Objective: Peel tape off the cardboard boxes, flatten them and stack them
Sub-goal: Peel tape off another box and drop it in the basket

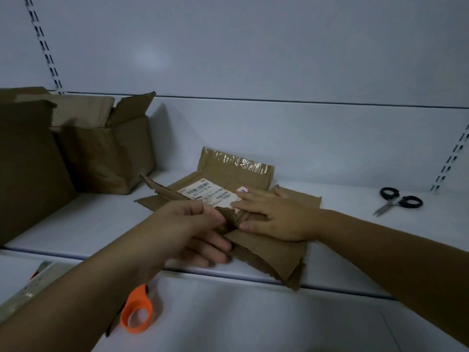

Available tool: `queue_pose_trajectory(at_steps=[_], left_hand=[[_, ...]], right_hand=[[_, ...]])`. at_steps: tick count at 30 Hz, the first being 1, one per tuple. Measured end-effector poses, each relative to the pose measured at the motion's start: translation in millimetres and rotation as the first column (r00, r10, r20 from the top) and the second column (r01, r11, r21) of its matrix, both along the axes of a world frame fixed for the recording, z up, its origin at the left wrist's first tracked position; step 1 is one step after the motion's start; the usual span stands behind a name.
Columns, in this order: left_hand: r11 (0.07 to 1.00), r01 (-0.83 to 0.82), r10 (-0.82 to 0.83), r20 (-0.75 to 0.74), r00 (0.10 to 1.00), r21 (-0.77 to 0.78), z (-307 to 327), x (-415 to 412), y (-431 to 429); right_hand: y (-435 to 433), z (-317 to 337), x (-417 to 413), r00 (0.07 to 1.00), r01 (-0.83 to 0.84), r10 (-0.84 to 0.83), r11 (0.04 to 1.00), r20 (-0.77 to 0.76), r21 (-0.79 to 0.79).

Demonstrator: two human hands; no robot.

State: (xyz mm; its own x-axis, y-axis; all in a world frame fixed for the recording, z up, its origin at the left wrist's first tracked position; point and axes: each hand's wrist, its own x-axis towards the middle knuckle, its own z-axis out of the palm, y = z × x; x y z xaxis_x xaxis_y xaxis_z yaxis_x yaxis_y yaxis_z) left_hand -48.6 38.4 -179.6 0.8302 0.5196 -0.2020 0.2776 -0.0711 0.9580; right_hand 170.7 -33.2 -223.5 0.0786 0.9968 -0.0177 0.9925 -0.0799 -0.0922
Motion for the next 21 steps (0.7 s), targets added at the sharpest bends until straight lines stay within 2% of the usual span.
queue_pose_trajectory(at_steps=[2,4,6,7,9,11,12,14,16,19,20,21], left_hand=[[0.99,-0.047,0.038,0.064,0.997,0.133,12,-1,5],[0.943,-0.172,0.111,0.221,0.969,0.283,26,3,17],[0.806,-0.267,0.132,0.278,0.951,0.529,31,15,38],[0.706,-0.231,0.126,0.202,0.971,0.67,28,24,50],[0.549,0.017,0.152,-0.12,0.981,0.836,8,46,73],[0.48,0.311,0.164,-0.432,0.887,0.821,-23,62,89],[0.467,0.364,0.16,-0.482,0.862,0.806,-37,65,92],[0.5,0.274,0.178,-0.407,0.896,0.821,-52,69,96],[0.528,0.136,0.235,-0.299,0.925,0.838,-56,66,98],[0.418,0.203,0.256,-0.329,0.909,0.886,-59,60,101],[0.41,0.201,0.266,-0.328,0.906,0.89,-58,59,100],[0.442,0.174,0.285,-0.322,0.903,0.88,-57,59,98]], right_hand=[[-3,-2,-1,1.0,-0.014,0.013,0.998,0.014,0.054],[-5,-1,-1,0.999,-0.034,0.032,0.997,0.041,0.064],[-9,1,-2,0.997,-0.042,0.038,0.998,0.065,0.047],[-12,3,-3,0.996,-0.047,0.044,0.998,0.076,0.035],[-21,8,-6,0.989,-0.055,0.053,0.998,0.138,0.017],[-31,7,-5,0.973,0.022,-0.044,0.995,0.227,0.098],[-36,7,-6,0.954,0.101,-0.151,0.976,0.258,0.194],[-47,5,-10,0.849,0.34,-0.449,0.868,0.279,0.363],[-53,2,-9,0.724,0.545,-0.642,0.757,0.252,0.361],[-71,4,4,0.635,0.67,-0.737,0.674,0.23,0.311],[-79,6,7,0.618,0.696,-0.754,0.657,0.224,0.289],[-87,9,8,0.624,0.717,-0.759,0.65,0.185,0.25]])
